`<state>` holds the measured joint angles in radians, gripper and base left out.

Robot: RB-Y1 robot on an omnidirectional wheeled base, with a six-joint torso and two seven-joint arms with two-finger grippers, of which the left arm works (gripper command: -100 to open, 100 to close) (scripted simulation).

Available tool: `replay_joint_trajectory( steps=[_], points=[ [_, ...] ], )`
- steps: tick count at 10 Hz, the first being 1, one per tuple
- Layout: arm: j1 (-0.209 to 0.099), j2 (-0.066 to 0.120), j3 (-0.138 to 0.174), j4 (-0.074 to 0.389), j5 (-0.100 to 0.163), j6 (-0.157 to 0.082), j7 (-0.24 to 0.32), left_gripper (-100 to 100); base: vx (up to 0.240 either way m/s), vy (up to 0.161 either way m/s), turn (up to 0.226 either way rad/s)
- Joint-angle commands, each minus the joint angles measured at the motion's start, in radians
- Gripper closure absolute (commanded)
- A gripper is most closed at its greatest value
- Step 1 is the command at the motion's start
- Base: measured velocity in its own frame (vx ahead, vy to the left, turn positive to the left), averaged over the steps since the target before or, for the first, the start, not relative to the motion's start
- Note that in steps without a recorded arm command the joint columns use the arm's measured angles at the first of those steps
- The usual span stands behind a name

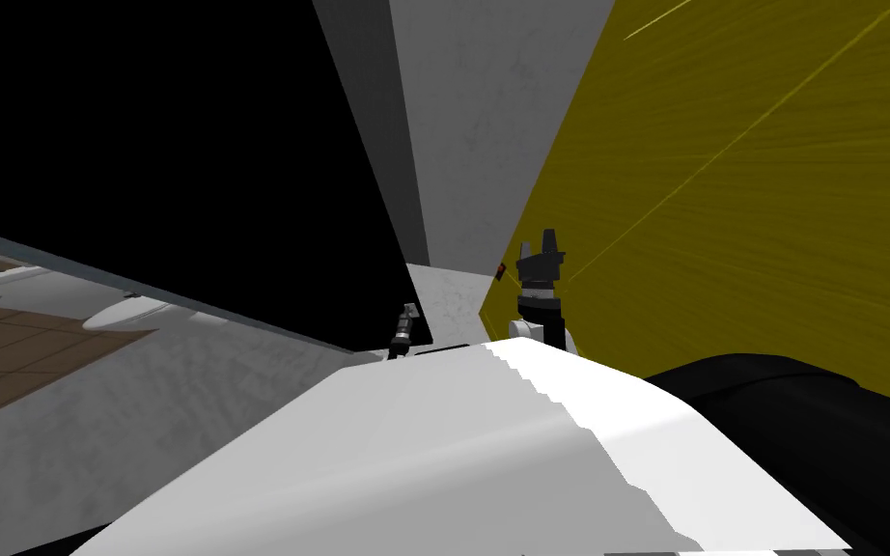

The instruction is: Push the door open

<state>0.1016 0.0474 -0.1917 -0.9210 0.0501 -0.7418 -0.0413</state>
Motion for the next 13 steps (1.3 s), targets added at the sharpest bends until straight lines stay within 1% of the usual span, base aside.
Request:
replay_joint_trajectory(
  steps=[1,3,4,6,8,10,11,12,13],
  points=[
    [-0.009,0.018,0.031,0.004,0.012,-0.007,-0.006,100,0.201,-0.028,0.065],
    [-0.015,0.020,0.056,0.009,0.021,-0.007,-0.017,100,0.215,-0.012,0.128],
    [-0.002,0.015,0.041,-0.006,0.019,-0.002,-0.017,-100,-0.059,-0.046,0.105],
    [0.003,0.012,0.040,-0.013,0.021,0.001,-0.016,-100,-0.202,-0.053,0.016],
    [0.009,0.000,0.038,-0.022,0.025,0.006,-0.015,-100,-0.252,-0.092,0.051],
    [0.017,-0.027,0.036,-0.033,0.029,0.010,-0.014,-100,-0.207,-0.083,0.047],
    [0.008,-0.021,0.038,-0.017,0.028,0.003,-0.017,-100,-0.087,-0.045,0.009],
    [0.006,-0.011,0.041,-0.011,0.029,-0.003,-0.017,-100,0.089,-0.012,-0.035],
    [0.006,-0.008,0.042,-0.010,0.029,-0.004,-0.018,-100,0.181,-0.013,-0.018]
  ],
)
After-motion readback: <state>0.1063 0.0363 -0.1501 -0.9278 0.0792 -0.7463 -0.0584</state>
